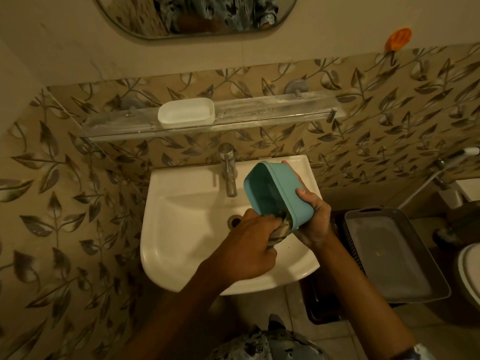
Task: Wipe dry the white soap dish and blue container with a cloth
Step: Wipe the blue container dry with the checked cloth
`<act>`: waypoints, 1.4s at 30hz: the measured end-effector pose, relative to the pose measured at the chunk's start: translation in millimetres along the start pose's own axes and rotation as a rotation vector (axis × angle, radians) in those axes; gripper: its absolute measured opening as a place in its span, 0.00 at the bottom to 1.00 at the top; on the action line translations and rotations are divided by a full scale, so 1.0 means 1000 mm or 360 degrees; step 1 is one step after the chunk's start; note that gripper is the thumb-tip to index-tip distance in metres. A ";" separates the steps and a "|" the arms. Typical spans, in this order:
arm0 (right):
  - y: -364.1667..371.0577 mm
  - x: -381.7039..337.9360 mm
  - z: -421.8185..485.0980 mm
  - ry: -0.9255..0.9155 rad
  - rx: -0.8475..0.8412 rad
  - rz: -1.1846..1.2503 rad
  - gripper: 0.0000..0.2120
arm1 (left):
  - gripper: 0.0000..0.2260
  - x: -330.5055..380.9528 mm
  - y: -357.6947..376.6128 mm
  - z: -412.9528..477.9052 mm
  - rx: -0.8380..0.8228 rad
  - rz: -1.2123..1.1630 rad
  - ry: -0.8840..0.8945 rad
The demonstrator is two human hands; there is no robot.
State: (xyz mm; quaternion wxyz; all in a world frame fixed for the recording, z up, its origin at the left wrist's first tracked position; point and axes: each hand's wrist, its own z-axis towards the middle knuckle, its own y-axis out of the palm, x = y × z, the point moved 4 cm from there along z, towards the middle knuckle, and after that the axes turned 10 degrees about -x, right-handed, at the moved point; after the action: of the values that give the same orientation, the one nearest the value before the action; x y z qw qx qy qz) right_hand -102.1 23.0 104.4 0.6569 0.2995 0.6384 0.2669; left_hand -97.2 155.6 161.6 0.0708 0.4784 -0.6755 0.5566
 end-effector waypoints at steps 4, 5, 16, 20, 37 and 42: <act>-0.002 -0.006 0.009 -0.0028 0.0028 0.0029 0.44 | 0.21 0.003 -0.007 0.004 0.0323 0.0630 -0.0004; -0.002 -0.008 0.013 -0.0048 0.0053 0.0065 0.42 | 0.20 0.003 -0.008 0.008 0.0394 0.0673 0.0032; 0.035 -0.034 0.050 -0.0350 -0.0001 -0.0035 0.51 | 0.17 0.025 -0.056 0.020 0.0642 -0.0473 -0.0069; 0.038 -0.044 0.055 -0.0397 -0.0006 -0.0171 0.50 | 0.18 0.027 -0.072 0.013 0.0324 -0.1121 -0.0036; 0.061 -0.057 0.058 -0.0452 -0.0215 -0.0442 0.38 | 0.07 0.034 -0.073 -0.001 0.0662 -0.0371 -0.0065; 0.064 -0.062 0.056 -0.0552 -0.0253 -0.0497 0.43 | 0.13 0.037 -0.083 -0.003 0.0626 -0.0339 0.0091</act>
State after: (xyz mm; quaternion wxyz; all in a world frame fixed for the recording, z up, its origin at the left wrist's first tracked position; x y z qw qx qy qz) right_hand -46.8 17.7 193.4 0.8115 0.1860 0.5315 0.1562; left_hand -58.1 143.4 242.7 0.0535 0.5357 -0.4973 0.6803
